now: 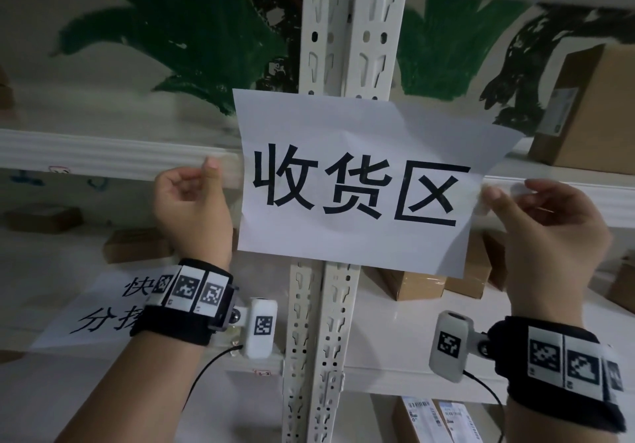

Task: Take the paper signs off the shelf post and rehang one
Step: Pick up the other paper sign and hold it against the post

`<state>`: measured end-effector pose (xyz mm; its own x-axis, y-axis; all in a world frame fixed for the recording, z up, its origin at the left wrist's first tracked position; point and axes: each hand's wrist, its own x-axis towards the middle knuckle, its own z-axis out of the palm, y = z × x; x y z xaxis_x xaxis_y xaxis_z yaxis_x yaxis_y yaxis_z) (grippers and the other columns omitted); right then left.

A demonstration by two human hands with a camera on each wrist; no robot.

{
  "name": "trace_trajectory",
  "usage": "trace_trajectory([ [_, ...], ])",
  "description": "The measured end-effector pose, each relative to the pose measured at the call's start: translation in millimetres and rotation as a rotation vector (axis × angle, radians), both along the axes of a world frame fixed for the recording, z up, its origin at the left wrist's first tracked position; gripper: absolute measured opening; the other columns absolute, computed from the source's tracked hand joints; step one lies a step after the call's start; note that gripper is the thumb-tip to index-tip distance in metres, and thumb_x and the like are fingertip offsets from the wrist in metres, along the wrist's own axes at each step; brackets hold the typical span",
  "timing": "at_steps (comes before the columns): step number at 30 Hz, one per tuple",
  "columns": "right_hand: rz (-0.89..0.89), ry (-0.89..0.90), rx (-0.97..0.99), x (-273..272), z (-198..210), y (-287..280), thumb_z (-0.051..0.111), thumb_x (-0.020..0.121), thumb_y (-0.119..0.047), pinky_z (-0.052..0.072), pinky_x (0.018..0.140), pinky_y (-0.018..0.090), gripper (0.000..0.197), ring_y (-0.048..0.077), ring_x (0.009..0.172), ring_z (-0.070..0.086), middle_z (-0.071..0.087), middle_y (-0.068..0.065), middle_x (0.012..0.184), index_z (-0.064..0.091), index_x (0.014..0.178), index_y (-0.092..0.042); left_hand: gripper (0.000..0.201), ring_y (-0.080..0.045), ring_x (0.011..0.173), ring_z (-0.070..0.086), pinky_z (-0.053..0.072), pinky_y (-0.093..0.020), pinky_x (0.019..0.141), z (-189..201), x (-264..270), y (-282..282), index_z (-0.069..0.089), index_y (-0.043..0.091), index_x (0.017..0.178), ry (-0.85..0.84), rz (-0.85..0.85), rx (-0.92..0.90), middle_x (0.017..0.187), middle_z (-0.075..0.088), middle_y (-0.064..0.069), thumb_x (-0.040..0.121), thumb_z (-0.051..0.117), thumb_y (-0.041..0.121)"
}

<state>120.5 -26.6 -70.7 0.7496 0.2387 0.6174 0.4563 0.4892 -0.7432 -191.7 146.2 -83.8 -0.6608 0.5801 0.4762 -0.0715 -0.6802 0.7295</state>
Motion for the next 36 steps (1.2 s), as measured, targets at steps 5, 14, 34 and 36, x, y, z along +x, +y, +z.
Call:
trace_trajectory([
  [5,-0.35,-0.177,-0.226,1,-1,5,0.084,0.086,-0.044,0.045,0.114,0.047,0.05,0.024,0.135,0.051,0.054,0.008,0.148,0.069,0.132,-0.033,0.037,-0.019,0.138,0.038,0.034,-0.011,0.113,4,-10,-5,0.065,0.019,0.126,0.353,0.218,0.076,0.151,0.035,-0.009,0.091,0.072,0.027],
  [14,-0.281,-0.348,-0.376,-6,-3,14,0.061,0.098,-0.061,-0.01,0.126,0.065,0.041,0.029,0.166,0.0,0.048,-0.004,0.157,0.067,0.123,-0.03,0.029,-0.018,0.121,0.057,0.02,-0.051,0.121,12,-26,10,0.073,0.018,0.112,0.875,0.303,0.161,0.118,0.07,0.004,0.102,0.046,0.016],
  [34,-0.339,-0.435,-0.247,22,-4,16,0.078,0.086,-0.056,0.035,0.116,0.057,0.036,0.026,0.138,0.041,0.068,-0.01,0.127,0.081,0.114,-0.033,0.025,-0.01,0.106,0.046,0.038,-0.049,0.107,29,-58,8,0.078,0.031,0.111,0.822,0.041,0.129,0.093,0.052,0.025,0.09,0.069,0.04],
  [36,-0.34,-0.434,-0.225,22,-8,21,0.073,0.094,-0.046,0.036,0.116,0.056,0.028,0.028,0.14,0.04,0.067,-0.007,0.129,0.081,0.116,-0.031,0.023,-0.027,0.112,0.047,0.036,-0.044,0.105,28,-56,6,0.078,0.031,0.111,0.826,0.075,0.12,0.099,0.057,0.012,0.094,0.065,0.036],
])
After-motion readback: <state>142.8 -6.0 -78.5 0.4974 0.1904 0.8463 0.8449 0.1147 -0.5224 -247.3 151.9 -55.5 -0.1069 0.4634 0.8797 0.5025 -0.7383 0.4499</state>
